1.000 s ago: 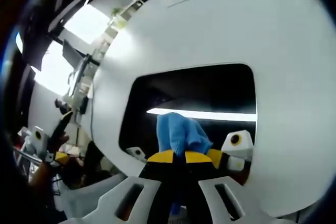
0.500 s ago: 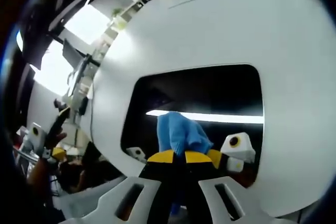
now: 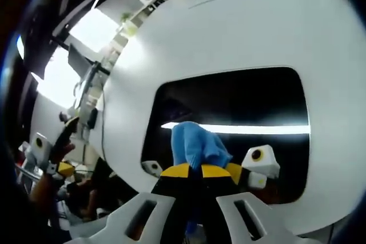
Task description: Wipe the mirror surface with the cleaning cloth until all visible marks leave the cleaned area.
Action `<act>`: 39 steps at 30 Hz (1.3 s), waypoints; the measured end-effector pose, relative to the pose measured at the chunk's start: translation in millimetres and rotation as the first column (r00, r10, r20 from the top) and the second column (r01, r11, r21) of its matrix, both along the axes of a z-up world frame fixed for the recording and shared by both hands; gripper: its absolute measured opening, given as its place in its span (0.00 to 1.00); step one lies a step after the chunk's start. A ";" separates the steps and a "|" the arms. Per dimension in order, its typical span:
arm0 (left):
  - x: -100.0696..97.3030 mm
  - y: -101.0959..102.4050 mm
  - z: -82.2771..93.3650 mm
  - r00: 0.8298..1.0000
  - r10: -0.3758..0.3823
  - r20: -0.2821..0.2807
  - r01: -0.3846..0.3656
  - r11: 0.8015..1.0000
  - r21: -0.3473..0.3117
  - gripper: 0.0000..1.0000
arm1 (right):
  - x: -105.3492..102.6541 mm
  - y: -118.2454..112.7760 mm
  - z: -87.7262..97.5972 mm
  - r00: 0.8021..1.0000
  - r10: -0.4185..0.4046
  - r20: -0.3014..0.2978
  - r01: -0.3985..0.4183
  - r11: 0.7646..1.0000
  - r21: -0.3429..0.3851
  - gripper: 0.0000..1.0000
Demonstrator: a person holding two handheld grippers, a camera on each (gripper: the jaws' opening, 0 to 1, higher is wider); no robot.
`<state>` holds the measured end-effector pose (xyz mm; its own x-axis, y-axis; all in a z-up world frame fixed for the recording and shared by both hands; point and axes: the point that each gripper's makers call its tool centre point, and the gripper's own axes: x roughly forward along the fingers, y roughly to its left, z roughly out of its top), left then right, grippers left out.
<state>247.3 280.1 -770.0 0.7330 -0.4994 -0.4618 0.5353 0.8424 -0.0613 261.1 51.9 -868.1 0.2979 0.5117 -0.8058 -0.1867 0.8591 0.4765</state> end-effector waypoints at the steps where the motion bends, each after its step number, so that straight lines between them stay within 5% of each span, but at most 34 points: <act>1: 0.1 -0.7 0.2 1.000 -0.007 -0.002 0.007 1.000 0.001 1.00 | -0.1 2.0 -0.2 1.000 -0.002 -0.001 0.002 1.000 0.002 0.00; 25: 11.2 35.6 -1.6 0.994 -0.112 -0.018 0.112 0.994 0.004 1.00 | 7.6 64.6 2.1 0.999 0.008 0.037 -0.008 1.000 -0.010 0.00; 39: 15.9 35.6 -5.0 0.992 -0.125 -0.024 0.125 0.992 -0.002 1.00 | 8.6 69.4 2.1 0.999 0.014 0.040 -0.013 1.000 -0.013 0.01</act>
